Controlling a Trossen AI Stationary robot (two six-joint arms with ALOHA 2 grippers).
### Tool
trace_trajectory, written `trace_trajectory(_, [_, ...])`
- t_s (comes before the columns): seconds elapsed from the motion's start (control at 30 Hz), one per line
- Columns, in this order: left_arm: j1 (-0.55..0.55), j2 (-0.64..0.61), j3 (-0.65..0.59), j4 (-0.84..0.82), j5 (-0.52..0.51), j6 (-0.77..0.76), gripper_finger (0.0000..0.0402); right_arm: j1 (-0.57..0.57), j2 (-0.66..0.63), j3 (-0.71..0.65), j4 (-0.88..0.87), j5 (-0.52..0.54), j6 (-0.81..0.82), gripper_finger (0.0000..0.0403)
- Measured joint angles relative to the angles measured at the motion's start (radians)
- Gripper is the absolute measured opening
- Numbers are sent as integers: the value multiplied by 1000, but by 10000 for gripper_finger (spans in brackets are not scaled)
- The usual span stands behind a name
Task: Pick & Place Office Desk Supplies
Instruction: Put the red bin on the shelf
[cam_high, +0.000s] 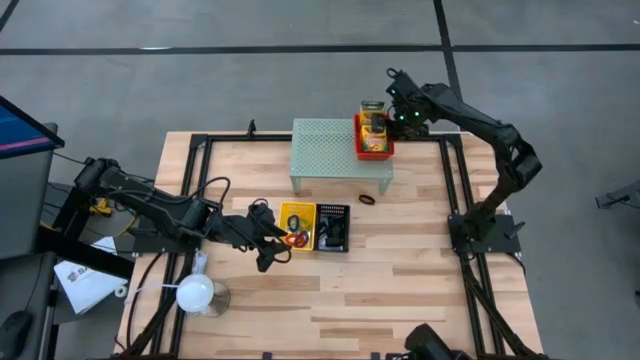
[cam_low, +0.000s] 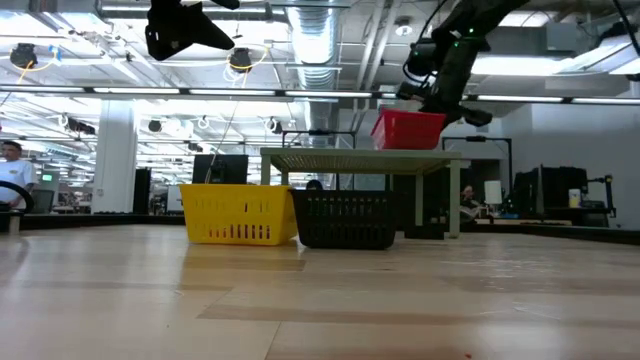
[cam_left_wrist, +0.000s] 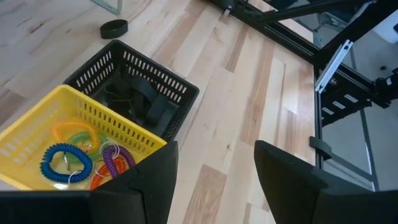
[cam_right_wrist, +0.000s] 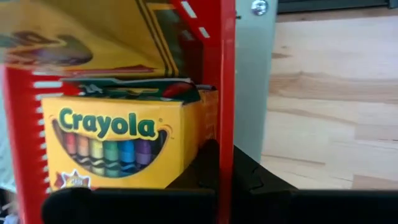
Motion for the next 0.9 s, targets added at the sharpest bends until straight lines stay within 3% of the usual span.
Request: trace_trajectory(0.9, [0,0,0,0,-2,-31,207,-5,5,0,-6,58,-15,0])
